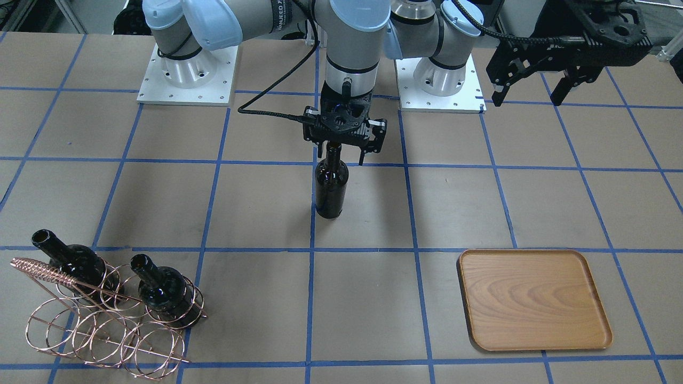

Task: Take wine from basket and place on tray
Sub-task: 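Carry the bottle to the table center, set it upright, release while left arm approaches, then lower the left gripper onto the standing bottle, grasp it and lift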

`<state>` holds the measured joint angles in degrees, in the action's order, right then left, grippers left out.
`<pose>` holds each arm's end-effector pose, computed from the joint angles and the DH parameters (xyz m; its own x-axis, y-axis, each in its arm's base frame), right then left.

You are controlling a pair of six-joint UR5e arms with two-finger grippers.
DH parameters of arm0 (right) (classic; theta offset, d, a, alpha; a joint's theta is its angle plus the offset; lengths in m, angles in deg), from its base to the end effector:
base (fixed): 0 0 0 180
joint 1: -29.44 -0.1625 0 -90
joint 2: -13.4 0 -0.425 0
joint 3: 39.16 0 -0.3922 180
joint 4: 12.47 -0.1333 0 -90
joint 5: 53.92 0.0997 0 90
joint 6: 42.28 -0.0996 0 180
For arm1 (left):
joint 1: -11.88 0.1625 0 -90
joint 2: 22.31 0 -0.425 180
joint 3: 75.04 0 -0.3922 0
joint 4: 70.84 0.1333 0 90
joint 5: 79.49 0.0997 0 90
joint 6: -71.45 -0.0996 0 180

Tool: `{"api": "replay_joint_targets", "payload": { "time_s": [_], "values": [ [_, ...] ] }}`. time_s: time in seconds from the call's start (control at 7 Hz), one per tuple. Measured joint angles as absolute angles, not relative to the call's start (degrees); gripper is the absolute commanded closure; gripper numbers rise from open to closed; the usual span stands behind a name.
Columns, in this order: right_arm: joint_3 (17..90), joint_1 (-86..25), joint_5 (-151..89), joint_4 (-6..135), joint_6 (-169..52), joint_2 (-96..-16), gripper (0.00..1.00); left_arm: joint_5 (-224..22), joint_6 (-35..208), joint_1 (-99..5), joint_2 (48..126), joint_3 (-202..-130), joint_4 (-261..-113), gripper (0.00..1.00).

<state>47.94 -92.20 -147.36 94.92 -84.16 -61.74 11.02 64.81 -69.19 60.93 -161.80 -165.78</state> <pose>0.4239 -0.4452 0.4025 -0.9836 0.1795 -0.0187 0.1805 0.9774 -0.1103 -0.0618 -0.4595 0.5622 -0.9990 -0.0412 -0.0190 -0.0394 0.9955 -0.0866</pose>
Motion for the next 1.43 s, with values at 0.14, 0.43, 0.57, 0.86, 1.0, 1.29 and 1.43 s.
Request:
{"api": "replay_joint_targets", "payload": {
  "time_s": [0.14,0.43,0.57,0.86,1.0,1.29,1.43],
  "values": [
    [45.18,-90.55,-146.59,93.02,-81.19,-62.27,0.0,10.74,65.04,-69.36,61.01,-161.87,-165.82,0.0],
    [40.07,-82.45,-145.17,83.66,-71.23,-64.82,0.0,9.87,67.41,-70.15,61.53,-162.02,-165.85,0.0],
    [39.39,-77.37,-143.8,80.39,-65.13,-67.08,0.0,9.73,70.75,-71.88,61.97,-162.09,-165.51,0.0],
    [39.26,-68.19,-142.77,76.32,-54.55,-71.34,0.0,10.01,78.3,-80.26,64.24,-162.12,-163.32,0.0],
    [39.62,-65.4,-142.79,75.53,-52.38,-72.79,0.0,9.88,81.12,-84.48,65.94,-162.24,-162.19,0.0],
    [41.14,-63.65,-142.79,75.15,-51.15,-74.48,0.0,9.66,87.55,-92.17,70.37,-162.51,-159.62,0.0],
    [42.84,-63.55,-142.73,75.27,-51.0,-75.08,0.0,9.34,90.15,-95.25,72.67,-162.64,-157.58,0.0]
  ]
}}
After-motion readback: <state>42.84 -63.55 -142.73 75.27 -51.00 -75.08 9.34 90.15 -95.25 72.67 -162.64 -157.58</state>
